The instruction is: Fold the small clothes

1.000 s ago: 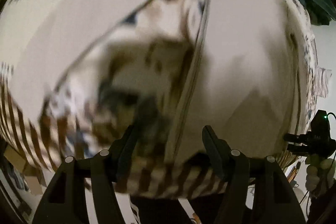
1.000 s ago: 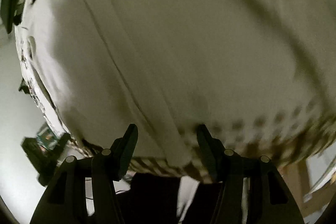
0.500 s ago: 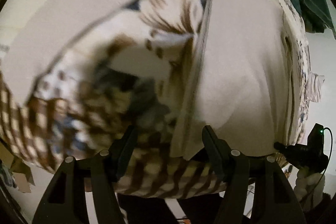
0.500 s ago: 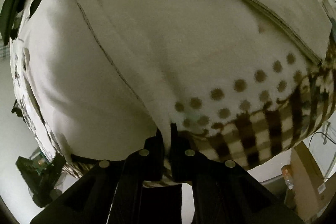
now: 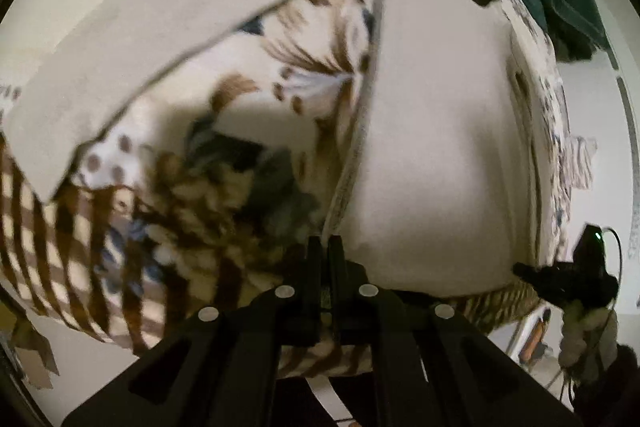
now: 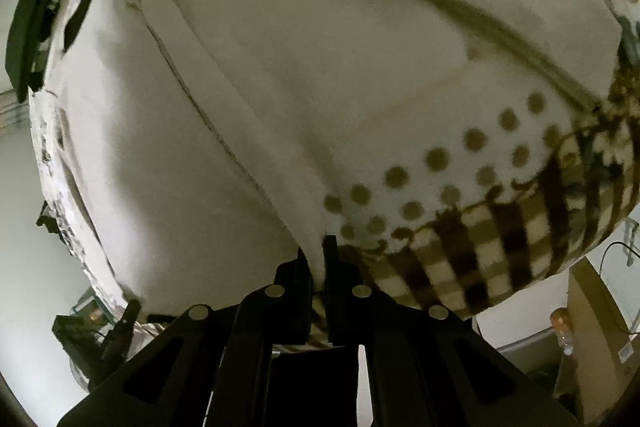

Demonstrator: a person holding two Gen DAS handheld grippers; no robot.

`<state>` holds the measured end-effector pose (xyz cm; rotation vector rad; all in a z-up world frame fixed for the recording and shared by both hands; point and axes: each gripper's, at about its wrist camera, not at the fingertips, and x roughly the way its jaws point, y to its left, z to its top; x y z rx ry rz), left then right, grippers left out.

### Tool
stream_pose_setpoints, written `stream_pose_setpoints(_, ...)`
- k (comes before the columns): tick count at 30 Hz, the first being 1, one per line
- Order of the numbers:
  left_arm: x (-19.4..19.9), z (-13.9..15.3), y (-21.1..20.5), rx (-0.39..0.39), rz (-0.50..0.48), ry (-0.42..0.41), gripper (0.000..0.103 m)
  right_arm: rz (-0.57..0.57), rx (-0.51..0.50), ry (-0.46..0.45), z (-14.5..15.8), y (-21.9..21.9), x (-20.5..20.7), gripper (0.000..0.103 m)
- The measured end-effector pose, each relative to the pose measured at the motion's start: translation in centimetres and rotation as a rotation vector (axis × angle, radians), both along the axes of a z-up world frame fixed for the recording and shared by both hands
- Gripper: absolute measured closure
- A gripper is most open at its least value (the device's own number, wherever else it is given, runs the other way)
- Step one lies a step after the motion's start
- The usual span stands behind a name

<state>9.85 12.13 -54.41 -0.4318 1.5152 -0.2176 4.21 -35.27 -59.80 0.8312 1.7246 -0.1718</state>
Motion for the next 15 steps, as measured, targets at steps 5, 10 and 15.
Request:
stream_pose_setpoints(5, 0.6, 0.9, -3.3, 0.112, -0.029, 0.024, 0.096, 0.031, 0.068, 0.008, -1.0, 0.7, 0.1, 0.068)
stream_pose_setpoints(10, 1.1, 3.5, -3.9, 0.271, -0.009, -0.057, 0.064, -0.291, 0.01, -0.094, 2.1, -6.6, -3.7, 0.049)
stream_pose_setpoints(15, 2.6, 3.6, -5.0, 0.277, -0.051, -0.109, 0.028, -0.586, -0.256, -0.158, 4.7, -17.1, -7.3, 0.045)
